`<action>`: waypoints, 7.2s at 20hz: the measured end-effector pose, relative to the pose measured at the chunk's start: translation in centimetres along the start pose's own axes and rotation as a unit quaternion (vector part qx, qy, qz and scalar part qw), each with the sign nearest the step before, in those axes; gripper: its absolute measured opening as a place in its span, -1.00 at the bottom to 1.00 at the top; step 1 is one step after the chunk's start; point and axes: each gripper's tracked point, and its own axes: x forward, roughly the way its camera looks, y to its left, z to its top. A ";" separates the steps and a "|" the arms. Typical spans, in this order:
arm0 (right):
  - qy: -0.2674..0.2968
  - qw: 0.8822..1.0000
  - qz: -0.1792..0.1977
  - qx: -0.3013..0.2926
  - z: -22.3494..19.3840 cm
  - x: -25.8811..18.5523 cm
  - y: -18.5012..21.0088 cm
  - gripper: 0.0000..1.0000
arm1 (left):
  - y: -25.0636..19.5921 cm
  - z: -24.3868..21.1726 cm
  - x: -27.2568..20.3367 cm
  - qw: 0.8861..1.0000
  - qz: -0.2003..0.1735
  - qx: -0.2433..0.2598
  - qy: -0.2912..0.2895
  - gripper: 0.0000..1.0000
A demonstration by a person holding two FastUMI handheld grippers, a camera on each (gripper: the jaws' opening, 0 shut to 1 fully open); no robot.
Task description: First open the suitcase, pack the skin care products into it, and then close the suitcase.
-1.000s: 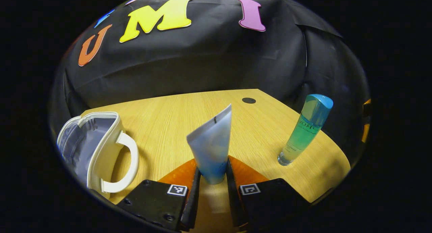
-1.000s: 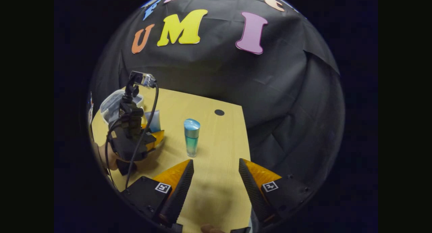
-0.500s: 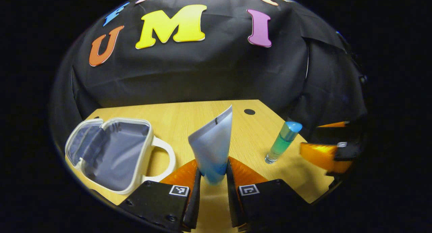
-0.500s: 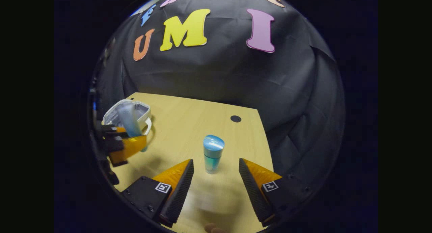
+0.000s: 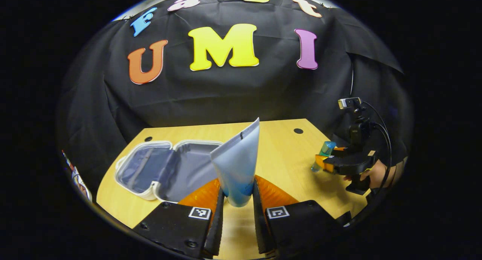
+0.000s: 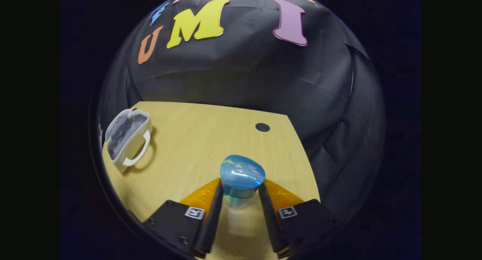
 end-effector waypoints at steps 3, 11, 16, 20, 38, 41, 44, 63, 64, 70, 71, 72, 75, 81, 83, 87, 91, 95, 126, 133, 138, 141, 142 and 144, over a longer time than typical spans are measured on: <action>0.002 1.000 0.004 0.004 0.0 -0.4 0.6 -0.18 | 4.1 -0.5 -0.8 0.999 0.029 -0.014 0.010 -0.22; -0.003 1.000 0.009 -0.011 0.9 -7.3 4.2 -0.26 | 10.5 -2.2 2.8 0.999 0.017 -0.035 0.018 -0.13; -0.028 0.999 0.037 -0.021 3.9 -13.2 10.1 -0.26 | 13.7 -7.3 9.0 0.995 0.019 -0.032 0.093 -0.21; -0.037 0.996 0.073 -0.035 5.1 -16.7 16.1 -0.26 | 14.4 -9.7 12.8 0.990 0.010 -0.041 0.137 -0.12; 0.014 0.994 0.095 -0.049 4.7 -16.1 20.4 -0.27 | 12.7 -14.4 17.4 0.953 -0.012 -0.052 0.299 -0.24; 0.013 0.992 0.110 -0.058 5.1 -15.8 21.2 -0.26 | 12.5 -14.3 17.5 0.953 -0.009 -0.055 0.297 -0.23; 0.009 0.990 0.123 -0.068 5.8 -15.4 22.2 -0.26 | 12.0 -13.9 16.8 0.953 -0.009 -0.053 0.299 0.00; 0.100 0.974 0.199 -0.045 2.5 -5.0 41.1 -0.26 | 24.1 3.3 -0.2 0.991 0.035 -0.087 -0.090 0.92; 0.120 0.974 0.190 -0.039 1.3 -4.3 41.4 -0.26 | 25.3 3.8 -1.0 0.990 0.044 -0.085 -0.102 0.92; 0.144 0.977 0.157 -0.013 0.5 -2.7 41.5 -0.26 | 29.4 7.5 -5.1 0.979 0.057 -0.081 -0.178 0.92; 0.146 0.978 0.152 -0.003 0.8 -2.1 41.6 -0.30 | 29.8 7.8 -5.2 0.978 0.059 -0.080 -0.184 0.91; 0.150 0.978 0.145 0.010 1.1 -1.4 41.6 -0.26 | 30.0 8.0 -5.3 0.977 0.061 -0.079 -0.188 0.91; 0.171 0.976 0.127 0.041 1.0 0.9 42.0 -0.26 | 30.5 8.1 -5.3 0.977 0.066 -0.074 -0.189 0.91; 0.222 0.968 0.094 0.070 -1.2 4.1 42.7 -0.26 | 31.1 5.9 -4.2 0.983 0.079 -0.053 -0.156 0.91; 0.234 0.966 0.076 0.076 -1.7 4.6 42.5 -0.31 | 31.8 5.0 -3.9 0.984 0.089 -0.053 -0.143 0.91; 0.248 0.963 0.067 0.080 -1.9 4.9 42.6 -0.23 | 33.6 3.4 -3.5 0.985 0.091 -0.084 -0.118 0.92; 0.253 0.962 0.064 0.076 -2.1 4.6 42.7 -0.18 | 35.9 2.3 -2.8 0.985 0.107 -0.087 -0.105 0.92; 0.213 0.973 0.072 0.053 0.2 2.8 42.3 0.24 | 38.7 1.4 -1.6 0.983 0.119 -0.104 -0.095 0.92; -0.179 0.984 0.017 0.018 23.2 -26.6 27.9 0.62 | 47.7 -11.5 18.9 0.816 -0.053 -0.576 0.021 0.68; -0.199 0.980 0.010 0.012 22.9 -28.5 26.7 0.61 | 47.7 -11.9 19.0 0.779 -0.051 -0.625 0.021 -0.06; -0.212 0.977 0.023 0.006 23.0 -29.4 26.2 0.60 | 47.2 -10.9 18.0 0.806 -0.033 -0.590 0.037 -0.79; -0.223 0.974 0.033 0.001 23.4 -30.0 25.7 0.60 | 47.3 -7.9 16.5 0.823 -0.019 -0.567 0.022 -0.89; -0.227 0.973 0.038 -0.001 23.6 -30.2 25.7 0.60 | 47.1 -6.6 15.7 0.831 -0.017 -0.555 0.015 -0.92; -0.239 0.969 0.054 -0.001 24.3 -30.8 25.5 0.60 | 46.8 -3.6 13.9 0.849 -0.022 -0.528 -0.002 -0.93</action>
